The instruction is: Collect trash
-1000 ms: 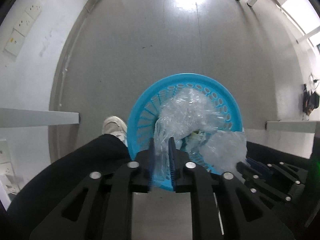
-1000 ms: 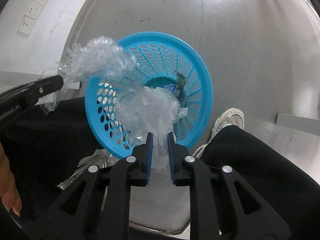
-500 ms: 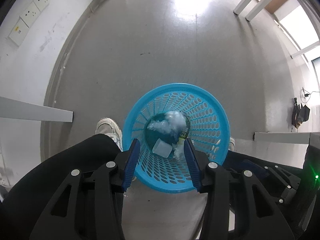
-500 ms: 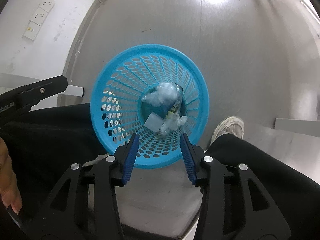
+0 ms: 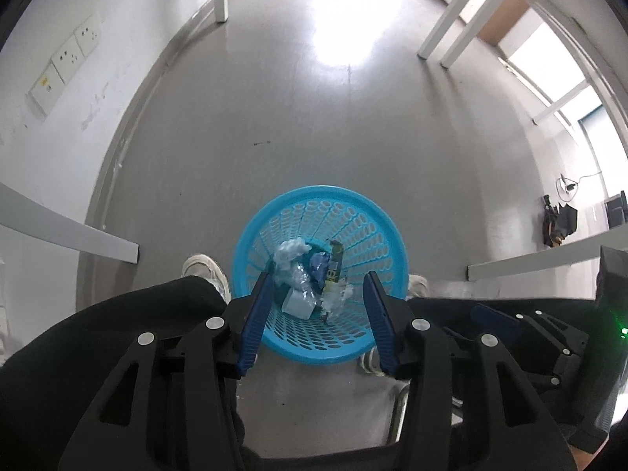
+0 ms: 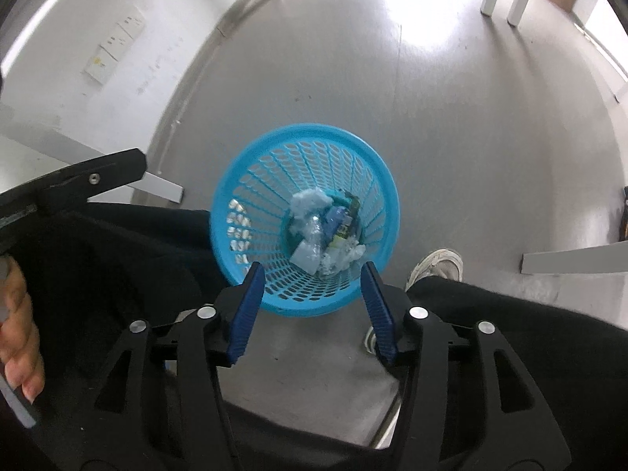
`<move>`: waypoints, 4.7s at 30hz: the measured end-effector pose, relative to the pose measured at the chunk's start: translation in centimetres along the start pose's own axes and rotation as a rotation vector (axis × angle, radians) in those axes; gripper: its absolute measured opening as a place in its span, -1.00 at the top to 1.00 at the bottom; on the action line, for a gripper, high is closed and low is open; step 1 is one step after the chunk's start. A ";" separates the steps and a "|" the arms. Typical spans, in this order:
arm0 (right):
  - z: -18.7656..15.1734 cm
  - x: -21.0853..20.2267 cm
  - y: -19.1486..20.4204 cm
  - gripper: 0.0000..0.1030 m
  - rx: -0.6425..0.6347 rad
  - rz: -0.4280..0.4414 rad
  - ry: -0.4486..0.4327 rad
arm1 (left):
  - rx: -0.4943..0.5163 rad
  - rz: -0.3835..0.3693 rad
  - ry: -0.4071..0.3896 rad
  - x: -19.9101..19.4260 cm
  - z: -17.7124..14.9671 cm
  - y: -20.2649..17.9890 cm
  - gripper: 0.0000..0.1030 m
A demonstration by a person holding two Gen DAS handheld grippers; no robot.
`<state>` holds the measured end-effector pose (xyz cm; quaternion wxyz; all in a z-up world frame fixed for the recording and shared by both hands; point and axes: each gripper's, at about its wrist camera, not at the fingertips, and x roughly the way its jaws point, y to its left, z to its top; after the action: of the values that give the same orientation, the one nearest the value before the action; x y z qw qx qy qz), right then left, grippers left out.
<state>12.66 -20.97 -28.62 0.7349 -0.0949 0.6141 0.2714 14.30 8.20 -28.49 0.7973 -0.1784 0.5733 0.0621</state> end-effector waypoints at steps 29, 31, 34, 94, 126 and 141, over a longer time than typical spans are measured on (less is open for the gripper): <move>-6.9 -23.8 1.7 -0.43 -0.098 0.012 -0.520 | 0.136 -0.032 -0.411 -18.8 -7.3 -2.6 -0.44; -6.9 -25.6 1.5 -0.45 -0.089 0.006 -0.567 | 0.150 -0.031 -0.448 -20.1 -7.3 -2.9 -0.49; -6.9 -27.8 1.4 -0.46 -0.079 -0.005 -0.619 | 0.174 -0.039 -0.488 -21.9 -7.4 -3.7 -0.51; 19.5 -32.5 -8.1 -0.25 0.016 0.060 -0.581 | 0.179 -0.006 -0.547 -25.2 14.1 -5.0 -0.88; 17.0 -36.2 -2.9 0.99 -0.150 0.118 -0.668 | 0.136 -0.115 -0.518 -25.2 15.5 -3.4 0.95; 7.1 -41.0 3.2 0.99 -0.279 0.155 -0.716 | 0.124 -0.201 -0.619 -31.8 5.8 -2.8 0.96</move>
<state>13.03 -26.51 12.74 0.8602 -0.0465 0.2813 0.4228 9.70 11.08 3.52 0.9451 -0.1579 0.2861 -0.0010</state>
